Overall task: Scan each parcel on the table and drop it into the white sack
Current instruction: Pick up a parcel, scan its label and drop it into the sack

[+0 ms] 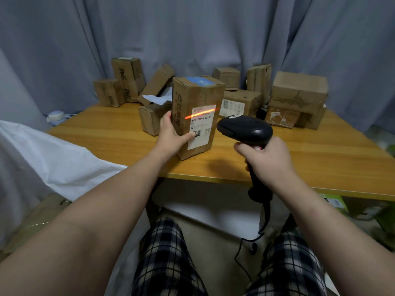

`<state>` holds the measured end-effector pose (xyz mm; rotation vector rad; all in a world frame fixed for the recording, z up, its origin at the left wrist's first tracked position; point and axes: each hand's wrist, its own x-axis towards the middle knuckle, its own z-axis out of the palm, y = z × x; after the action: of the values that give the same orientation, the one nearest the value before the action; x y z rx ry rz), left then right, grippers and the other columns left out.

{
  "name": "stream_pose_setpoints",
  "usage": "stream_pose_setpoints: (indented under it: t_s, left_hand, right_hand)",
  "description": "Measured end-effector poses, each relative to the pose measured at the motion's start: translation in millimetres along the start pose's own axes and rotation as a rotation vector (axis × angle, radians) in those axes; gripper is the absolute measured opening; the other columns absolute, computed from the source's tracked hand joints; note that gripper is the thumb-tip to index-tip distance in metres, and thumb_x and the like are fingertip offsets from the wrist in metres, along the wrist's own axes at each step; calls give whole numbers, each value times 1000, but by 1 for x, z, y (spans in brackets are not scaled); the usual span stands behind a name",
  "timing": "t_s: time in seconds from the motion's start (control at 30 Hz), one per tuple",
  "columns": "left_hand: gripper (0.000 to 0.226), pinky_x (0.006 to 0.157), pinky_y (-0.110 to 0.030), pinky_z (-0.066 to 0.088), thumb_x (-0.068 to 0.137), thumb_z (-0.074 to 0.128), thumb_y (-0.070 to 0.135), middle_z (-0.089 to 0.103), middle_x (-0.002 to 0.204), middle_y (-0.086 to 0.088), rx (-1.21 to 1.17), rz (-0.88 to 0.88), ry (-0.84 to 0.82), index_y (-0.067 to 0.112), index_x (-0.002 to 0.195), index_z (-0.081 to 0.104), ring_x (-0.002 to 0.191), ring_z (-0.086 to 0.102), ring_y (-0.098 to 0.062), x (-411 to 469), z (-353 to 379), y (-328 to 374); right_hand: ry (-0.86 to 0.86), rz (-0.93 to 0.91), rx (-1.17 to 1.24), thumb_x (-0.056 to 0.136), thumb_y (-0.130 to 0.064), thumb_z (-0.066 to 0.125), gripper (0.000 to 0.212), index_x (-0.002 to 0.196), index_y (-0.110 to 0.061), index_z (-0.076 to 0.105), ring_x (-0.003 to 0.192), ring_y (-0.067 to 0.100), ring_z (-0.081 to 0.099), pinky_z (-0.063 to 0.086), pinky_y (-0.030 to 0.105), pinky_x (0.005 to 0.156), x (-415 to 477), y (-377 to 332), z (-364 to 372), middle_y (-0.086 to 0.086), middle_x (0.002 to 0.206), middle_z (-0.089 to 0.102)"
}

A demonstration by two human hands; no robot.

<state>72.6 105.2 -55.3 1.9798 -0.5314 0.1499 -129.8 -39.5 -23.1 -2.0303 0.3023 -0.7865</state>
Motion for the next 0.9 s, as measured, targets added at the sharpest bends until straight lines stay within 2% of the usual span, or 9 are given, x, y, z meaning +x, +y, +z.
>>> stream_pose_setpoints:
  t_s: [0.13, 0.27, 0.43, 0.6, 0.67, 0.73, 0.8, 0.9]
  left_hand:
    - [98, 115, -40, 30, 75, 80, 24, 26, 152, -5, 5, -12, -2, 14, 150, 18, 140, 30, -19, 2, 2, 4]
    - [98, 115, -40, 31, 75, 81, 25, 27, 152, -5, -2, -22, -20, 15, 149, 18, 139, 31, -19, 1, 5, 6]
    - [100, 113, -45, 34, 73, 82, 27, 30, 151, -5, -39, -48, -16, 14, 150, 19, 138, 34, -20, 2, 1, 4]
    - [112, 107, -48, 42, 58, 82, 52, 36, 149, -2, -107, -50, -40, 24, 148, 22, 134, 40, -19, -10, -14, 1]
    - [118, 106, -45, 43, 51, 80, 62, 40, 146, -1, -130, -49, -22, 23, 147, 24, 131, 44, -17, -23, -25, 1]
    - [114, 104, -43, 46, 55, 85, 54, 43, 143, -1, -170, -43, 14, 18, 147, 26, 126, 49, -16, -39, -43, 1]
    - [105, 100, -43, 49, 62, 87, 40, 44, 140, -1, -196, -60, 63, 16, 146, 28, 121, 53, -14, -57, -66, -4]
    - [111, 96, -41, 52, 54, 86, 55, 48, 134, 6, -171, -89, 141, 24, 145, 31, 117, 54, -12, -91, -112, -13]
  right_hand:
    - [-8, 80, 18, 78, -18, 69, 31, 74, 10, 59, 62, 41, 59, 52, 51, 62, 4, -3, -4, 14, 57, 53]
    - [-51, 115, 23, 80, -22, 69, 19, 79, -4, 66, 60, 25, 62, 56, 50, 68, 21, -22, -7, 10, 65, 62]
    - [-108, 130, -22, 83, -26, 68, 17, 82, -9, 66, 62, 23, 62, 57, 49, 72, 27, -29, -3, 8, 66, 62]
    - [-83, 28, 30, 83, -27, 70, 7, 81, -22, 65, 66, 21, 64, 57, 49, 70, 18, -25, 10, 2, 63, 62]
    - [-82, 6, 60, 79, -30, 72, 14, 75, -18, 66, 66, 24, 63, 56, 53, 69, 14, -25, 21, 0, 60, 60]
    - [-100, -4, 128, 71, -37, 72, 30, 71, -8, 65, 61, 27, 59, 53, 55, 64, 8, -29, 34, 0, 55, 56]
    - [-158, -41, 228, 67, -37, 70, 34, 73, -4, 64, 59, 22, 53, 50, 50, 61, 2, -35, 51, 1, 56, 53]
    - [-299, -103, 381, 69, -28, 71, 13, 77, -20, 68, 61, 11, 57, 48, 33, 60, -12, -46, 86, -5, 62, 61]
